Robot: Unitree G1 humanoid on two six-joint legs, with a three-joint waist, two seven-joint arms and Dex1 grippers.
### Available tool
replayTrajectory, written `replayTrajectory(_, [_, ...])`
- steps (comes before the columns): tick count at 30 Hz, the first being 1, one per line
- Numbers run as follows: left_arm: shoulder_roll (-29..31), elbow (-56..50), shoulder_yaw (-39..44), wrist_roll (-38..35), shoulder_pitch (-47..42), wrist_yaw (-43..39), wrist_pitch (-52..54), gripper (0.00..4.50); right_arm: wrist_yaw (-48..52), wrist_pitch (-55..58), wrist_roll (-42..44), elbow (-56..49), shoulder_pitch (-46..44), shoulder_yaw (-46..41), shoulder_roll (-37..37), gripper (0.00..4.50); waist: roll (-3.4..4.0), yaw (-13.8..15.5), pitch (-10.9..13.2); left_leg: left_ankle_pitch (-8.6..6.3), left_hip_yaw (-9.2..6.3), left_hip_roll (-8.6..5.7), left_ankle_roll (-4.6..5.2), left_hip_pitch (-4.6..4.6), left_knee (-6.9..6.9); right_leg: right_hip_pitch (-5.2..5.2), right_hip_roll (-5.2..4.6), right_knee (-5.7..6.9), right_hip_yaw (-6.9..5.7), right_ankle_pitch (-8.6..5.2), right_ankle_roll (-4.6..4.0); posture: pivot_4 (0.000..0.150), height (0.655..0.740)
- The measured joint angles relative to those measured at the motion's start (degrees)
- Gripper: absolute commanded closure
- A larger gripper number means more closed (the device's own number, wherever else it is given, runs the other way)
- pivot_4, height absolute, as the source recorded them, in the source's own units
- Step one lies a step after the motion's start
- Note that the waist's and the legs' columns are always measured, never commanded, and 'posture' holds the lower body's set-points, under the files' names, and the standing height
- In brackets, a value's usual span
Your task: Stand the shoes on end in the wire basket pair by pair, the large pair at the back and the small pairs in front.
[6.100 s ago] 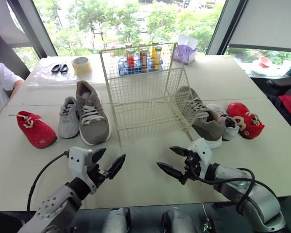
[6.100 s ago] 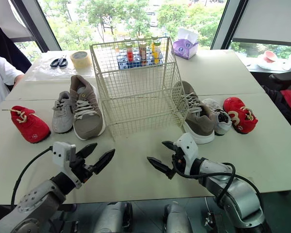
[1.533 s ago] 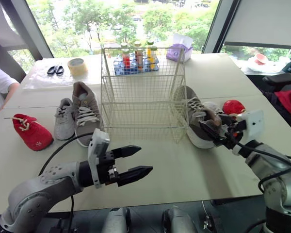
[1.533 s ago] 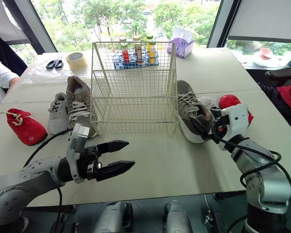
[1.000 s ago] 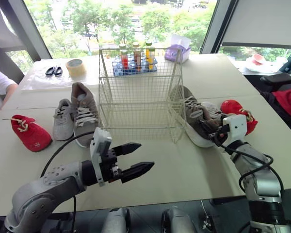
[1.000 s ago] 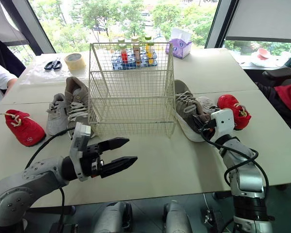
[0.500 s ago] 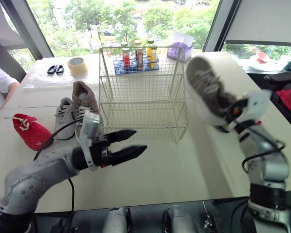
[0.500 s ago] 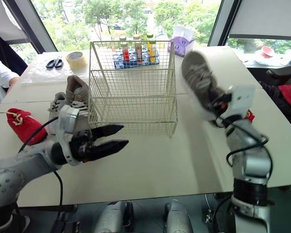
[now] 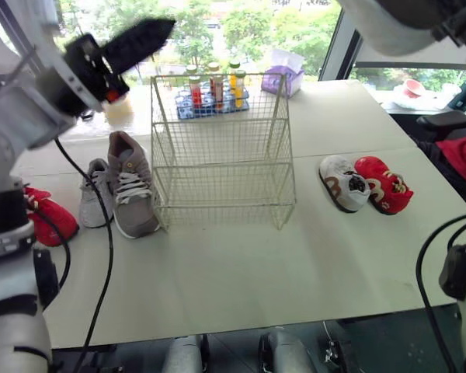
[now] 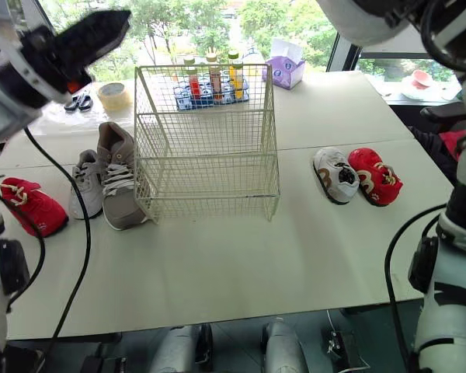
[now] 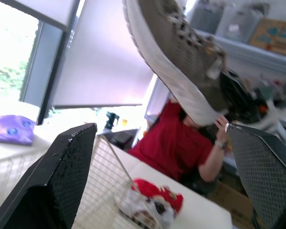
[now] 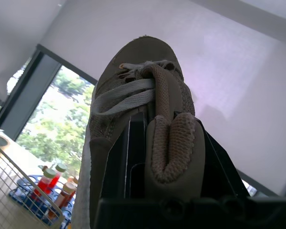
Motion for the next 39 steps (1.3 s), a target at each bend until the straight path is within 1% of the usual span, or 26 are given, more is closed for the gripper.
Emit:
replayTrajectory(1, [-0.7,5.1,-0.7,4.4,-4.3,-2.3,-1.2,0.0,3.7,-2.2,-0.4,2.9,-2.2,2.5,0.9,3.93,-0.08,-0.1,0.1,0.0,0.04,-0.02,0.0,-0.02,0.01,-0.01,-0.01,-0.02,0.0,0.03,0.05,0.15,0.6938])
replayTrajectory(3, [-2.0,9.0,-0.9,8.3,-8.2,-5.2,-2.4,0.0,7.5,-4.7,-0.6,5.1,-4.2,5.7,2.4,3.93,-0.08,-0.1,0.1,0.0,0.07,-0.02,-0.01,-0.02,0.02,-0.02,-0.02,-0.02,0.01,0.03,0.05,0.15,0.6938])
replayTrajectory(6, [-3.7,15.0,-0.5,10.9,-12.7,-9.1,-1.7,0.0,12.7,-7.8,-1.0,7.7,-6.7,9.5,5.0,3.93,-0.09,-0.2,0.1,0.0,0.07,-0.01,-0.01,-0.05,0.01,-0.08,-0.02,0.0,0.02,0.03,0.05,0.15,0.6938])
replayTrajectory(13, [-3.5,23.6,-0.6,20.3,-13.5,-17.4,-1.4,0.0,19.4,-10.9,-1.2,10.2,-8.9,11.8,6.5,3.93,-0.26,-0.1,0.2,0.01,0.09,-0.01,-0.02,-0.08,0.06,-0.1,-0.03,0.07,0.02,0.03,0.05,0.15,0.6938])
replayTrajectory(15, [-3.4,25.8,-0.6,22.4,-15.0,-20.1,-0.5,0.0,20.7,-11.4,-1.4,10.5,-9.3,12.0,6.6,3.93,-0.47,-0.1,0.3,0.01,0.08,0.0,-0.02,-0.09,0.06,-0.12,-0.03,0.09,0.01,0.03,0.05,0.15,0.6938])
replayTrajectory(19, [-3.4,28.6,-1.3,26.5,-17.3,-24.7,-0.1,0.0,22.8,-12.0,-1.5,10.5,-9.2,12.7,7.2,3.93,-0.54,-0.1,0.4,0.01,0.13,-0.01,-0.02,-0.11,0.06,-0.16,-0.04,0.09,0.04,0.03,0.05,0.15,0.6938])
replayTrajectory(22, [-3.4,30.3,-2.9,29.9,-19.6,-29.7,1.1,0.0,24.8,-12.1,-1.5,10.2,-9.1,13.2,7.2,3.93,-0.55,-0.1,0.4,0.01,0.13,-0.01,-0.02,-0.12,0.06,-0.18,-0.04,0.12,0.04,0.03,0.06,0.15,0.6938])
replayTrajectory(23, [-3.4,31.0,-3.2,30.8,-20.2,-31.2,1.4,0.54,25.3,-12.1,-1.5,10.1,-9.0,13.3,7.2,3.95,-0.55,-0.1,0.4,0.01,0.14,-0.01,-0.02,-0.11,0.06,-0.19,-0.04,0.13,0.04,0.03,0.05,0.15,0.6938])
replayTrajectory(24, [-3.3,31.5,-3.3,31.6,-20.6,-32.3,1.7,0.79,25.7,-12.1,-1.6,10.1,-8.9,13.3,7.2,3.95,-0.55,-0.1,0.4,0.01,0.15,-0.01,-0.02,-0.11,0.06,-0.2,-0.04,0.15,0.06,0.03,0.06,0.15,0.6938])
replayTrajectory(25, [-3.1,32.3,-3.4,32.6,-21.0,-34.0,1.7,1.2,25.9,-12.1,-1.6,10.1,-8.9,13.3,7.2,3.95,-0.54,-0.2,0.4,0.01,0.16,-0.01,-0.02,-0.11,0.06,-0.23,-0.04,0.18,0.08,0.03,0.05,0.15,0.6938])
replayTrajectory(26, [-2.9,33.0,-3.4,33.6,-21.1,-35.5,1.6,1.73,26.1,-12.1,-1.6,10.0,-8.8,13.3,7.1,3.95,-0.54,-0.2,0.4,0.02,0.17,0.0,-0.03,-0.12,0.06,-0.26,-0.04,0.21,0.08,0.03,0.05,0.15,0.6938])
replayTrajectory(28, [-2.9,34.2,-3.3,35.0,-21.1,-36.6,1.7,2.69,26.4,-12.1,-1.7,9.2,-8.5,13.3,7.1,3.95,-0.54,-0.2,0.4,0.02,0.19,0.01,-0.04,-0.13,0.06,-0.31,-0.04,0.26,0.11,0.03,0.05,0.15,0.6938])
replayTrajectory(30, [-3.2,34.5,-2.8,35.9,-21.1,-36.2,1.8,3.44,26.2,-12.0,-2.0,8.2,-7.9,13.3,7.1,3.95,-0.55,-0.2,0.4,0.02,0.19,0.01,-0.04,-0.15,0.07,-0.33,-0.05,0.27,0.12,0.03,0.05,0.15,0.6938])
replayTrajectory(32, [-3.9,33.8,-1.5,36.0,-20.7,-35.0,2.3,3.46,25.1,-11.2,-2.0,7.5,-7.3,12.9,7.2,3.14,-0.55,-0.2,0.4,0.02,0.2,0.01,-0.04,-0.16,0.08,-0.33,-0.05,0.27,0.13,0.03,0.05,0.15,0.6938])
replayTrajectory(33, [-4.2,33.0,-0.6,35.9,-20.1,-34.1,2.6,3.46,24.1,-10.3,-1.6,7.0,-7.1,12.6,7.2,2.85,-0.55,-0.1,0.4,0.02,0.21,0.01,-0.04,-0.16,0.09,-0.34,-0.07,0.29,0.14,0.03,0.05,0.15,0.6938])
replayTrajectory(34, [-5.2,31.2,1.1,35.4,-19.0,-32.3,3.3,3.46,22.3,-7.9,-0.1,6.4,-6.7,11.3,7.5,2.38,-0.55,-0.1,0.4,0.02,0.2,0.01,-0.04,-0.16,0.11,-0.33,-0.07,0.31,0.14,0.03,0.05,0.15,0.6938])
replayTrajectory(35, [-5.9,30.2,2.3,34.7,-18.4,-31.1,3.6,3.46,21.1,-6.6,0.9,6.3,-6.6,10.1,7.7,1.81,-0.58,0.0,0.4,0.02,0.19,0.01,-0.04,-0.17,0.13,-0.33,-0.08,0.33,0.14,0.03,0.05,0.15,0.6938])
replayTrajectory(37, [-9.2,23.7,7.8,31.5,-14.8,-24.5,4.7,3.46,15.2,-0.5,6.3,6.4,-4.6,4.1,9.0,0.87,-0.65,0.1,0.4,0.03,0.16,-0.01,-0.04,-0.16,0.21,-0.27,-0.15,0.4,0.13,0.03,0.05,0.15,0.6938])
replayTrajectory(38, [-11.1,20.2,10.6,29.8,-13.1,-20.6,5.0,3.46,11.7,2.0,9.0,6.6,-3.6,1.0,9.9,0.28,-0.69,0.1,0.4,0.03,0.15,-0.01,-0.04,-0.15,0.22,-0.26,-0.18,0.42,0.13,0.03,0.05,0.15,0.6938])
replayTrajectory(39, [-13.2,17.1,13.1,27.8,-12.0,-16.4,5.3,3.46,8.0,4.1,11.9,6.8,-2.6,-2.4,11.5,0.13,-0.74,0.1,0.4,0.03,0.14,-0.02,-0.04,-0.13,0.25,-0.24,-0.19,0.46,0.13,0.03,0.05,0.15,0.6938])
